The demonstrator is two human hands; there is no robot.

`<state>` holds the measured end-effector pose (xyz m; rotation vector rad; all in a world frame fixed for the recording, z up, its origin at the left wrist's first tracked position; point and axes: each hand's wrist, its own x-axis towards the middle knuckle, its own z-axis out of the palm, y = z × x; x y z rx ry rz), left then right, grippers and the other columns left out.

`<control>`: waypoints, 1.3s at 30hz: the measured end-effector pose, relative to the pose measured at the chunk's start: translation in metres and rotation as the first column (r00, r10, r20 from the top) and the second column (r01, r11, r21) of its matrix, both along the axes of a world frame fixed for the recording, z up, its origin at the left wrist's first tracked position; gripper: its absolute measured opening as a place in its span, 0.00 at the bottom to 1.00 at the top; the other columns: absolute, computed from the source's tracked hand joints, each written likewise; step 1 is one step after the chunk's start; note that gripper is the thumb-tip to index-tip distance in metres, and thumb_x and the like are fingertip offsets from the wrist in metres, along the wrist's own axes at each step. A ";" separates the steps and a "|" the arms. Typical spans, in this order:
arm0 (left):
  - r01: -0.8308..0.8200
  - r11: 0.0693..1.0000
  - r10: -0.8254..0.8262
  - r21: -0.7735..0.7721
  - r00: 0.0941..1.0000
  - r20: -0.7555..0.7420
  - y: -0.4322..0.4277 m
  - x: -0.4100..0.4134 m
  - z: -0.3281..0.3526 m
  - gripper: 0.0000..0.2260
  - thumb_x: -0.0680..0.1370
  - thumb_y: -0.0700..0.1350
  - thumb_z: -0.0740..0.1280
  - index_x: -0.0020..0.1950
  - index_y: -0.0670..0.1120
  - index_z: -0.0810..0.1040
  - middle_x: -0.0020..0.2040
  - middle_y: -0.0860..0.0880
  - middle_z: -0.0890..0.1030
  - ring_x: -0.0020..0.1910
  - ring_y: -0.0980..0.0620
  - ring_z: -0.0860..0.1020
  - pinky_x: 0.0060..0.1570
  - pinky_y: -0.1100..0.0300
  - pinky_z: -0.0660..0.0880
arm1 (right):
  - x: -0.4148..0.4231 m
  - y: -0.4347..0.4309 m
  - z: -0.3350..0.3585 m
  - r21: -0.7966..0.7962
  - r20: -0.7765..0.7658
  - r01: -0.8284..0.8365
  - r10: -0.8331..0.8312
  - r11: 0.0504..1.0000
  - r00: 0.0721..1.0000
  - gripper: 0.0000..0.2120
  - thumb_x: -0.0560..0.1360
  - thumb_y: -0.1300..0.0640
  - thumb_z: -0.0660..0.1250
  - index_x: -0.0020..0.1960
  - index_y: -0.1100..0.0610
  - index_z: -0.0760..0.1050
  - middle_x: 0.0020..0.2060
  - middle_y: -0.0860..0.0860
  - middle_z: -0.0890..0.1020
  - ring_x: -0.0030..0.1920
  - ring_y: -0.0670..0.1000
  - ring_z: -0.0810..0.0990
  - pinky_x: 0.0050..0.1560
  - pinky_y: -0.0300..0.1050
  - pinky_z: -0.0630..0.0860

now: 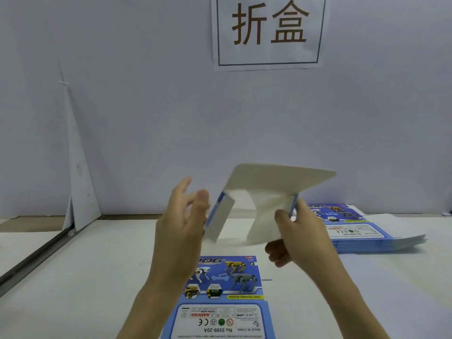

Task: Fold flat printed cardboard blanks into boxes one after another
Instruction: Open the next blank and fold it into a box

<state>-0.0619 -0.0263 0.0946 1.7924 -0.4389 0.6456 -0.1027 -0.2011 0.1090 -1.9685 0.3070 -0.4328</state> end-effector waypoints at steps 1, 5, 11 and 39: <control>0.060 0.992 -0.058 -0.111 0.998 0.017 -0.001 -0.002 0.002 0.24 0.76 0.63 0.58 0.72 0.59 0.63 0.57 0.66 0.76 0.53 0.69 0.77 0.49 0.70 0.74 | -0.001 -0.004 0.003 0.189 0.009 -0.023 0.022 0.982 1.000 0.04 0.79 0.62 0.55 0.51 0.60 0.68 0.27 0.61 0.81 0.22 0.57 0.78 0.21 0.43 0.74; -0.010 0.998 -0.008 0.059 0.954 0.298 -0.005 -0.005 -0.004 0.32 0.75 0.51 0.66 0.75 0.56 0.55 0.71 0.58 0.65 0.70 0.62 0.65 0.64 0.73 0.63 | -0.009 -0.009 0.014 0.520 0.032 -0.145 0.151 0.842 0.988 0.10 0.80 0.59 0.58 0.45 0.64 0.73 0.28 0.62 0.82 0.22 0.54 0.79 0.19 0.39 0.72; -0.007 0.886 -0.085 0.464 0.981 0.177 -0.012 0.003 -0.018 0.48 0.65 0.77 0.57 0.73 0.56 0.35 0.77 0.56 0.39 0.77 0.58 0.40 0.73 0.58 0.37 | -0.011 -0.003 0.010 0.056 -0.054 -0.188 0.191 0.981 0.980 0.21 0.74 0.43 0.64 0.35 0.61 0.77 0.25 0.55 0.80 0.23 0.50 0.76 0.24 0.39 0.71; 0.118 0.903 -0.272 0.414 0.903 0.334 0.026 0.018 -0.004 0.57 0.62 0.64 0.75 0.78 0.48 0.43 0.73 0.47 0.55 0.73 0.60 0.59 0.58 0.74 0.69 | 0.009 -0.009 0.000 0.887 0.397 -0.427 0.185 0.177 0.899 0.23 0.64 0.58 0.74 0.58 0.64 0.79 0.53 0.59 0.84 0.51 0.59 0.84 0.48 0.55 0.82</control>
